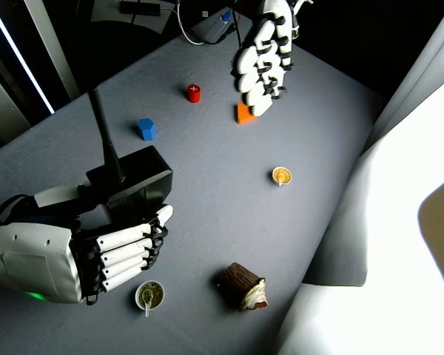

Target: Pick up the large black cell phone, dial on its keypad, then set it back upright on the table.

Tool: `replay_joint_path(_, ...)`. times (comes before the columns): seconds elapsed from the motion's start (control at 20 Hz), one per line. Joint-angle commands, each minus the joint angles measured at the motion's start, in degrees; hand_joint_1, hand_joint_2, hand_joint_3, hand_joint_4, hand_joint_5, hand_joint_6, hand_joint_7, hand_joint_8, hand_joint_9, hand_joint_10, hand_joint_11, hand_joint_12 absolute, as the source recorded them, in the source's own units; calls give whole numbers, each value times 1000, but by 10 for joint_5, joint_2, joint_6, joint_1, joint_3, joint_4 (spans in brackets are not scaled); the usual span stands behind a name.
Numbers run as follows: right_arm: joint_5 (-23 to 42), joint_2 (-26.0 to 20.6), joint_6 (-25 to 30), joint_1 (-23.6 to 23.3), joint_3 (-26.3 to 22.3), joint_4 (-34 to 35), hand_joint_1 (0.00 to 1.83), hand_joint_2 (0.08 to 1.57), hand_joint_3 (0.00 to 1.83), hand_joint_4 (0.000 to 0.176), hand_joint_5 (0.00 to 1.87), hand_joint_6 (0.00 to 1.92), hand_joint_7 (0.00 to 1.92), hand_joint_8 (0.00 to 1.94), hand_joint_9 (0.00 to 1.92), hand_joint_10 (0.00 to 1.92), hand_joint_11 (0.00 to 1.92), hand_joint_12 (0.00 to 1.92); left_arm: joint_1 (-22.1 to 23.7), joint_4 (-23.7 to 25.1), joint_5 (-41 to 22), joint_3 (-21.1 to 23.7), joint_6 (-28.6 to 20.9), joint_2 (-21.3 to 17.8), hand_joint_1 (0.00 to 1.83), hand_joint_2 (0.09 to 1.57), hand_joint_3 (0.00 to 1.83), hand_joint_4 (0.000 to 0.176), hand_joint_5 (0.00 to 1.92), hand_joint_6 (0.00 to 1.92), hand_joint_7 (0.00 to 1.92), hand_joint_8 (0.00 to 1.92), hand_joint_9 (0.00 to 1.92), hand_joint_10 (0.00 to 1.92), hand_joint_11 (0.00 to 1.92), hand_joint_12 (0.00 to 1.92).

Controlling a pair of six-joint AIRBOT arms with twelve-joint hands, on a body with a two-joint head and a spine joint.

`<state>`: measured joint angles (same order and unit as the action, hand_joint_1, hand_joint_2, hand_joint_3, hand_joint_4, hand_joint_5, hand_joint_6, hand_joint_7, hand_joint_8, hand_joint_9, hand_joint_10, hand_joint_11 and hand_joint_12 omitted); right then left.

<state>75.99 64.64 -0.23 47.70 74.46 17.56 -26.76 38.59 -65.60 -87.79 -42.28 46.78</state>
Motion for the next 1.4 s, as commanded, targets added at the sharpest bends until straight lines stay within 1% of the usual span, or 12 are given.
replay_joint_path(0.0, 86, -5, 11, -1, 4, 6, 1345, 1147, 0, 0, 886, 881, 877, 1209, 957, 1244, 1055, 1230, 17, -41, -52, 2, -5, 2, 0, 1157, 0, 11, 143, 3, 221, 6, 183, 6, 0, 423)
replay_joint_path(0.05, 87, -5, 11, 0, 4, 6, 1269, 1143, 0, 0, 937, 855, 936, 1253, 987, 1103, 1052, 1243, 19, -41, -52, 3, -5, 3, 0, 1159, 0, 13, 145, 2, 227, 5, 179, 2, 0, 391)
replay_joint_path(0.1, 88, -5, 11, 0, 4, 6, 1251, 1136, 1, 0, 962, 834, 955, 1250, 1017, 1092, 1062, 1311, 22, -41, -52, 2, -5, 3, 0, 1160, 1, 12, 139, 0, 216, 0, 166, 2, 0, 354)
replay_joint_path(0.15, 89, -5, 11, 0, 4, 6, 1347, 1142, 4, 0, 908, 848, 883, 1183, 939, 1308, 1049, 1294, 23, -41, -52, 2, -5, 2, 0, 1159, 0, 12, 143, 2, 220, 2, 173, 5, 0, 354)
replay_joint_path(0.2, 90, -5, 11, 0, 4, 6, 1263, 1140, 0, 0, 955, 848, 925, 1246, 962, 1182, 1046, 1324, 24, -40, -52, 2, -4, 2, 0, 1158, 0, 12, 142, 1, 219, 2, 171, 4, 0, 355)
replay_joint_path(0.25, 90, -5, 11, 0, 4, 6, 1263, 1140, 0, 0, 955, 848, 925, 1246, 962, 1182, 1046, 1324, 24, -40, -52, 2, -4, 3, 0, 1158, 0, 12, 142, 1, 219, 2, 171, 4, 0, 355)
replay_joint_path(0.3, 92, -5, 11, 1, 4, 6, 1363, 1155, 0, 0, 863, 920, 846, 1195, 913, 1361, 1019, 1288, 24, -39, -52, 3, -4, 3, 0, 1156, 0, 11, 136, 1, 215, 1, 171, 3, 0, 355)
replay_joint_path(0.5, 98, -2, 11, 1, 4, 7, 1366, 1160, 1, 0, 858, 929, 824, 1224, 903, 1378, 1026, 1309, 24, -35, -52, 3, -4, 1, 0, 1158, 1, 6, 137, 0, 208, 4, 169, 1, 0, 349)
replay_joint_path(0.7, 110, 11, 11, 4, 9, 7, 1371, 1143, 0, 0, 897, 904, 861, 1141, 923, 1340, 1000, 1262, 24, -34, -53, 3, -4, 1, 0, 1160, 1, 3, 146, 2, 213, 1, 183, 4, 0, 394)
replay_joint_path(0.95, 120, 16, 11, 12, 11, 9, 1364, 1163, 1, 0, 875, 925, 789, 1286, 901, 1344, 1018, 1254, 24, -32, -56, 3, -3, 1, 0, 1161, 1, 5, 147, 3, 223, 4, 188, 4, 0, 402)
replay_joint_path(1.25, 131, 21, 11, 14, 21, 9, 1363, 1168, 1, 0, 848, 961, 786, 1293, 901, 1347, 1038, 1251, 24, -30, -57, 5, -3, -1, 0, 1159, 0, 8, 155, 2, 213, 1, 188, 1, 0, 369)
replay_joint_path(1.35, 136, 25, 11, 15, 25, 12, 1364, 1165, 0, 0, 860, 949, 777, 1305, 917, 1309, 1030, 1193, 24, -27, -58, 7, -3, -2, 0, 1158, 0, 9, 139, 1, 203, 1, 172, 1, 0, 360)
